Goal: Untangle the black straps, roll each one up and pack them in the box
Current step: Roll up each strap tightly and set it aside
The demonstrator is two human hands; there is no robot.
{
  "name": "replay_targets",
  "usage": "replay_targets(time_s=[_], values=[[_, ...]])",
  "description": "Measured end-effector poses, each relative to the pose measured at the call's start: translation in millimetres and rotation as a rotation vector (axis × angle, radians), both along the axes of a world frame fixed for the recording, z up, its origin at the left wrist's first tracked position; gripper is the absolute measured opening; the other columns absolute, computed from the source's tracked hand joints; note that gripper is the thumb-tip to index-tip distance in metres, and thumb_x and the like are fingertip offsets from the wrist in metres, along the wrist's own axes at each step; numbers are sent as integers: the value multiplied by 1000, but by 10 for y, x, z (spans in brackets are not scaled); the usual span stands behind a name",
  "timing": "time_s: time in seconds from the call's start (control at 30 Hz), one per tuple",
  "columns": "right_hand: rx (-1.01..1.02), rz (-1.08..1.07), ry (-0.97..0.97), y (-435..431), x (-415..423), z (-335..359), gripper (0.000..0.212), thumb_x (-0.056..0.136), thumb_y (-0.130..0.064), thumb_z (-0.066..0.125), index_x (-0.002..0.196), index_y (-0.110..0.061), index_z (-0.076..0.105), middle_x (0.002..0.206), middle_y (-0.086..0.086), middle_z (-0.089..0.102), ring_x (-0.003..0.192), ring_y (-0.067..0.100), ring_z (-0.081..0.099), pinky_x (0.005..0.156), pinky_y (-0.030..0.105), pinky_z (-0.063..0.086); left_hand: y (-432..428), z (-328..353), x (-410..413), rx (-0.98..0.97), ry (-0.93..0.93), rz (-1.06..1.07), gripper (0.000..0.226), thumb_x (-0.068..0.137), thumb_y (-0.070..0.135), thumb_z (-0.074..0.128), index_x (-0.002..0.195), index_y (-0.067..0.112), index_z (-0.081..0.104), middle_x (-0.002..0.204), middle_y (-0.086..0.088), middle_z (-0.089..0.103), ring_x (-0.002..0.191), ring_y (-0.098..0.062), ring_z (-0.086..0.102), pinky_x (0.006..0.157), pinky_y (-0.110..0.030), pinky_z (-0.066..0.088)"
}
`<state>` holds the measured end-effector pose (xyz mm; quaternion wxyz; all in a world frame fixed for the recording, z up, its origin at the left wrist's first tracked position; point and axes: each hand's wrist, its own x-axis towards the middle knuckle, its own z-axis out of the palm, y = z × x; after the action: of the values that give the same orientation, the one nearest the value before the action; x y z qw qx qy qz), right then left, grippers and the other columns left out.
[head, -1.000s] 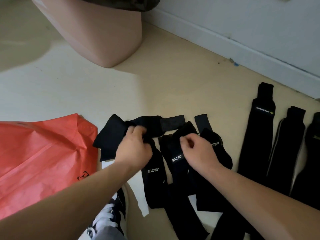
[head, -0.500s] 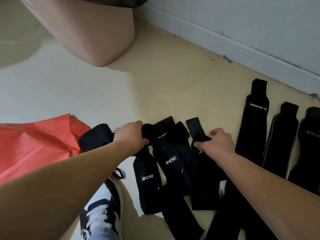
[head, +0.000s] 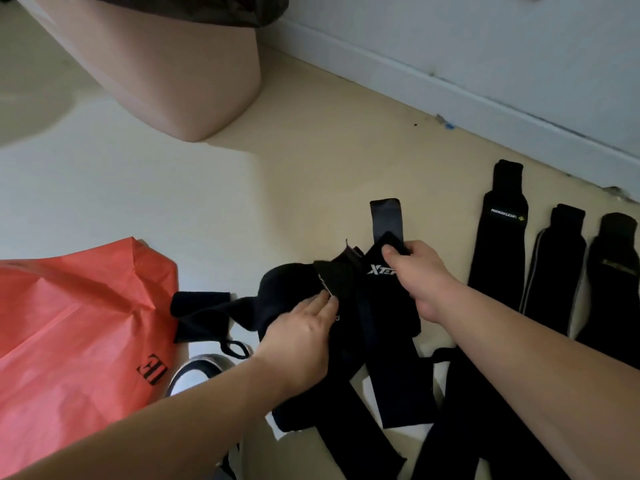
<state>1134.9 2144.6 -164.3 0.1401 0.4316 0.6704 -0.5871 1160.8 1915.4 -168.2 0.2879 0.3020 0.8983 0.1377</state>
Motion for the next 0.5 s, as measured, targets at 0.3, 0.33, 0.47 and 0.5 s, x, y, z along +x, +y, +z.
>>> replay_targets(time_s=[0.3, 0.33, 0.47, 0.5], values=[[-138, -12, -41, 119, 74, 93, 27, 96, 1, 67, 115, -18, 73, 107, 15, 78, 92, 34, 76, 69, 38, 62, -75, 34, 1, -66, 12, -77, 84, 97, 16, 46, 170, 22, 5, 178, -3, -5, 162, -21, 7, 128, -34, 24], [-121, -6, -40, 124, 76, 92, 28, 96, 2, 66, 113, -19, 74, 106, 14, 78, 94, 34, 76, 73, 41, 64, -55, 48, -6, -64, 29, -82, 84, 97, 17, 47, 169, 22, 5, 177, -2, -7, 162, -21, 6, 128, -34, 24], [-80, -41, -35, 133, 87, 24, 21, 97, -5, 71, 113, -17, 75, 105, 14, 78, 96, 36, 76, 83, 49, 65, 1, 74, -19, -85, 43, -126, 83, 99, 19, 45, 170, 21, 2, 177, 3, -12, 163, -19, -4, 132, -36, 14], [-78, -57, -35, 137, 88, 5, 18, 97, -7, 72, 113, -16, 76, 104, 14, 79, 94, 36, 77, 83, 49, 65, 11, 65, -24, -91, 34, -132, 83, 99, 18, 45, 170, 21, 1, 177, 3, -12, 163, -18, -7, 132, -36, 13]])
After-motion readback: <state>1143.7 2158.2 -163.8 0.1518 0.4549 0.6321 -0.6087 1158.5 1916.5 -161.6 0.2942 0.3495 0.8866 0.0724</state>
